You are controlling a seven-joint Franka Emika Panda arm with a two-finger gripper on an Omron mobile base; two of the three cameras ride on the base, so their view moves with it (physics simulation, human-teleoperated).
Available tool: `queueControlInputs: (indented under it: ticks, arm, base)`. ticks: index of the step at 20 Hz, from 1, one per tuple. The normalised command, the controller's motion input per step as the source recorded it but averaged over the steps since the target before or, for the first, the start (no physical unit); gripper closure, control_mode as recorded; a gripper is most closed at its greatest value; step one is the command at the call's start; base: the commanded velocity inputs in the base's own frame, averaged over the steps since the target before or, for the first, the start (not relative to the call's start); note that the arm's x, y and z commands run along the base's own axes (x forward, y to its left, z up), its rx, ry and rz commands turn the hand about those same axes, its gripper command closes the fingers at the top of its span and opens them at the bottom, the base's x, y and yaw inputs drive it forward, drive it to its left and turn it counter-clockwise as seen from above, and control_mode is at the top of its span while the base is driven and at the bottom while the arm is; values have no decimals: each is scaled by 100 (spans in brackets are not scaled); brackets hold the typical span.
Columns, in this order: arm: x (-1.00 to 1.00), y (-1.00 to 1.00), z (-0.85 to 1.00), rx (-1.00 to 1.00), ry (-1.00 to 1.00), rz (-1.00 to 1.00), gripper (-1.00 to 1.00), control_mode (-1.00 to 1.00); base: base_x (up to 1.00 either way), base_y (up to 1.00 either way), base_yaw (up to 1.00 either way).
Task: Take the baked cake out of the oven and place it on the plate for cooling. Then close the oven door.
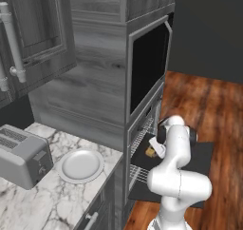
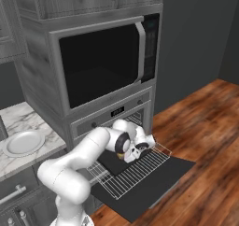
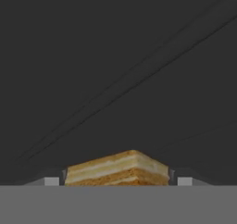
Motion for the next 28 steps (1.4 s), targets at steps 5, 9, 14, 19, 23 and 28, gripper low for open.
queueControlInputs:
  ticks: [5, 9, 14, 19, 23, 28]
  arm:
    - [-40, 0, 23, 0, 0, 0, 100, -100]
    - [-62, -6, 68, 2, -4, 0, 100, -100]
    - [-74, -8, 91, 0, -14, 0, 100, -100]
    - [-95, -5, 94, -1, -24, 0, 100, -100]
    - [-97, 0, 99, -4, -30, 0, 100, -100]
    - [-87, 0, 100, -8, -30, 0, 100, -100]
  base:
    - [0, 0, 0]
    - [0, 0, 0]
    - [0, 0, 0]
    - [0, 0, 0]
    - [0, 0, 0]
    - [0, 0, 0]
